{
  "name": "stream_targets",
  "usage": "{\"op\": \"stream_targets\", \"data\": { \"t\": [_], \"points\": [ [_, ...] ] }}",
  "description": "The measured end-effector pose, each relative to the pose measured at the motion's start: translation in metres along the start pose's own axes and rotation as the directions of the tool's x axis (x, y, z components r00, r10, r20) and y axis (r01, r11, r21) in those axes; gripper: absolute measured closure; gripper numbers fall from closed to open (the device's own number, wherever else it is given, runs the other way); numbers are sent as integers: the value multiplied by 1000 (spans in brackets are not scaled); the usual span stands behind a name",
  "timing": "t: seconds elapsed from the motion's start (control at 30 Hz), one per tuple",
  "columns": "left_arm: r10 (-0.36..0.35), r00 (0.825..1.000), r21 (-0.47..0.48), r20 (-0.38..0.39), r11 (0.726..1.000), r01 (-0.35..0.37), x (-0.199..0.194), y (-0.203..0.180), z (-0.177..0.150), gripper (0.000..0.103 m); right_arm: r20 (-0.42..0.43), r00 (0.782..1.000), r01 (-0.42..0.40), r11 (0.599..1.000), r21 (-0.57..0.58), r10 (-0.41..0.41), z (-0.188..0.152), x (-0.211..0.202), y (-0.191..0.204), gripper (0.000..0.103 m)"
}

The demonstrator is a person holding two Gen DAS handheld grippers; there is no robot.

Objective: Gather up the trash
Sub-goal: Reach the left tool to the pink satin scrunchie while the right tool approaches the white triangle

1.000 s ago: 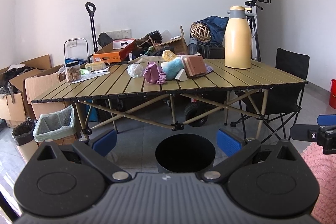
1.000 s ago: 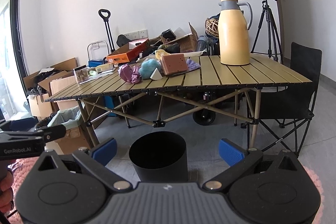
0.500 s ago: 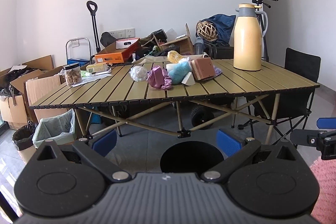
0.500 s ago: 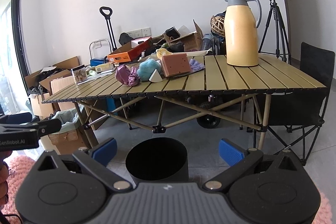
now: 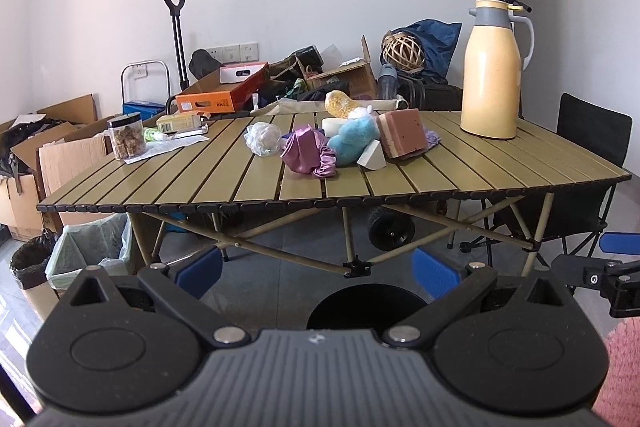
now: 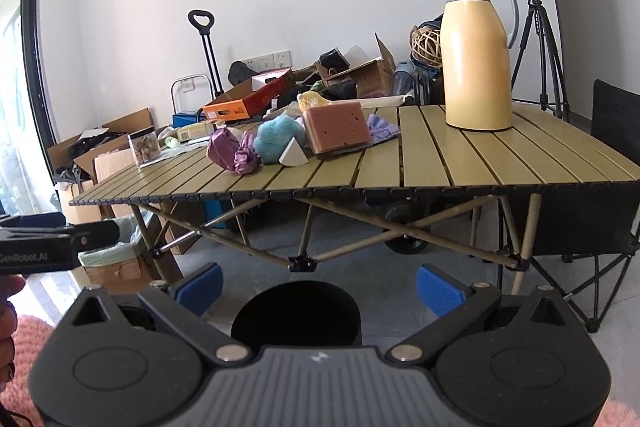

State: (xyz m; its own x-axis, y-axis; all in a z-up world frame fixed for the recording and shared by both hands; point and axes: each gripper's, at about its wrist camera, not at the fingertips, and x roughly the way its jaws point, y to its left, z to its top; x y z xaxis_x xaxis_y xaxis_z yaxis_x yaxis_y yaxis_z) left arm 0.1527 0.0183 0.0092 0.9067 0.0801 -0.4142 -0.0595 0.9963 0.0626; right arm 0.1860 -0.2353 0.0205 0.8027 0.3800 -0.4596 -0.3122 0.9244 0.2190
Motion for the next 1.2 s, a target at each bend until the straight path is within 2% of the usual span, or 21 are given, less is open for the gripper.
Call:
{"op": "stream_targets", "data": {
  "t": [0.5, 0.8, 0.97, 1.2],
  "points": [
    [-8, 1000, -65, 16, 998, 10, 63, 17, 35, 0, 53, 998, -31, 999, -8, 32, 34, 68, -7, 0],
    [6, 1000, -92, 14, 996, -4, 116, 18, 55, 0, 125, 985, -119, 993, -2, 118, 55, 109, -15, 0],
    [2, 1000, -96, 14, 995, -1, 143, 13, 66, 0, 176, 983, -63, 998, 17, 59, 72, 131, -15, 0],
    [15, 1000, -88, 1, 996, -15, 179, 10, 90, 0, 229, 971, -84, 994, 69, 66, 98, 164, -25, 0]
  ]
}}
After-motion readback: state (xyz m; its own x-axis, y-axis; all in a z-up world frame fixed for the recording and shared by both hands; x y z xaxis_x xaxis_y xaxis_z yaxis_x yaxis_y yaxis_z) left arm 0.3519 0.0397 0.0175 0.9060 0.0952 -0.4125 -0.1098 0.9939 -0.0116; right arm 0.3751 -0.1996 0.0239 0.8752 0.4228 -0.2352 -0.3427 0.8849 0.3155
